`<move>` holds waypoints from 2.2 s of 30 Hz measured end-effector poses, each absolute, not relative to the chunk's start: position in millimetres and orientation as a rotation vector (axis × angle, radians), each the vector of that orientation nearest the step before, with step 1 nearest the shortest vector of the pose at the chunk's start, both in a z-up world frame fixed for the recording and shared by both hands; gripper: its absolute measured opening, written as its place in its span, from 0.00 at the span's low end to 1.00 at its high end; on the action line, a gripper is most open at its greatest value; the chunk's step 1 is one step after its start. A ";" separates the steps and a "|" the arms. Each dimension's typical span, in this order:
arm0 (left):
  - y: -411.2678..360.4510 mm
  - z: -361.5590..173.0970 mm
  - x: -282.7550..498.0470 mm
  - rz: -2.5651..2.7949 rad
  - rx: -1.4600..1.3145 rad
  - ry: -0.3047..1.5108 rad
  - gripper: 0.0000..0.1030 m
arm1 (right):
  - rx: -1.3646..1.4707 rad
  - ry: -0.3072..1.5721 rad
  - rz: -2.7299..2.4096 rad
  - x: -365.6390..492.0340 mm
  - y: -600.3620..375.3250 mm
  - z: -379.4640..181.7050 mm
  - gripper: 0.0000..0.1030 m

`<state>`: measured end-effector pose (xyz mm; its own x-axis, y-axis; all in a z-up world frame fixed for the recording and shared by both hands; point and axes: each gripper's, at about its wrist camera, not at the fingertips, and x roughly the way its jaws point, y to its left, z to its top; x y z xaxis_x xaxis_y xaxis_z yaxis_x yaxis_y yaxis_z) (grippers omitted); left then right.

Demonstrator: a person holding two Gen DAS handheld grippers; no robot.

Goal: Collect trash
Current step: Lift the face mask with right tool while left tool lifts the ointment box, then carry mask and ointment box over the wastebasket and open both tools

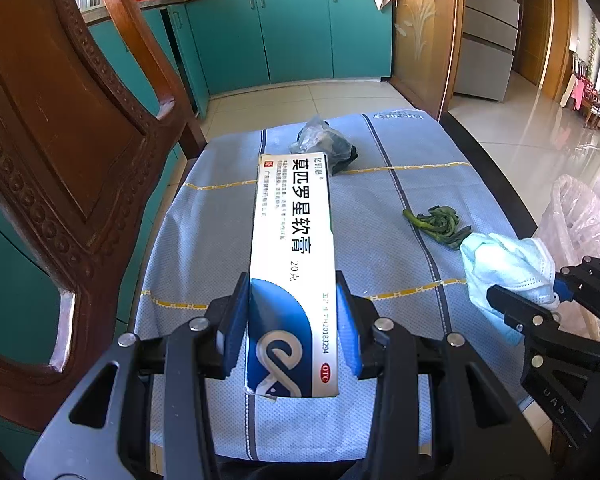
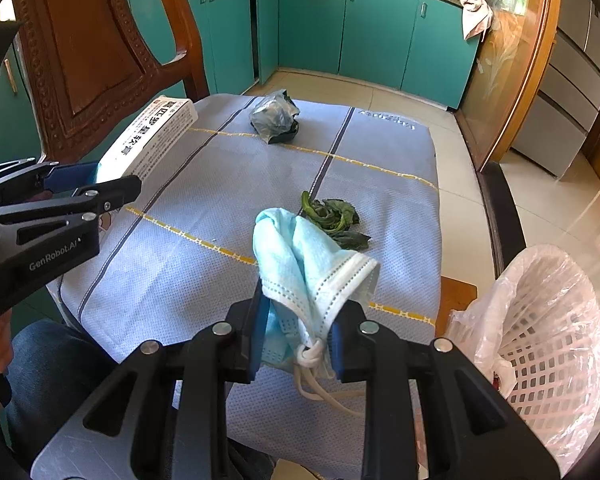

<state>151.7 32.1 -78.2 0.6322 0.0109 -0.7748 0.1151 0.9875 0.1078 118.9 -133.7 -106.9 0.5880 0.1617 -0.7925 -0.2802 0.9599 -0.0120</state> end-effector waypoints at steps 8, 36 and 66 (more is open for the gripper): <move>18.7 -75.6 146.7 -0.076 0.173 0.880 0.40 | -0.133 0.905 0.258 114.1 -139.3 -108.5 0.26; -218.1 -63.6 113.7 -0.661 0.267 0.906 0.40 | 0.079 0.909 -0.192 40.3 -369.9 -92.2 0.26; -80.3 -77.6 192.7 -0.268 0.159 0.887 0.83 | 0.050 0.855 -0.149 66.6 -325.3 -69.3 0.58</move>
<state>192.7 -80.3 -77.6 0.6012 -0.1641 -0.7820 0.2955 0.9550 0.0268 66.6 -325.3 -69.3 0.6463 -0.1109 -0.7550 0.1512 0.9884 -0.0157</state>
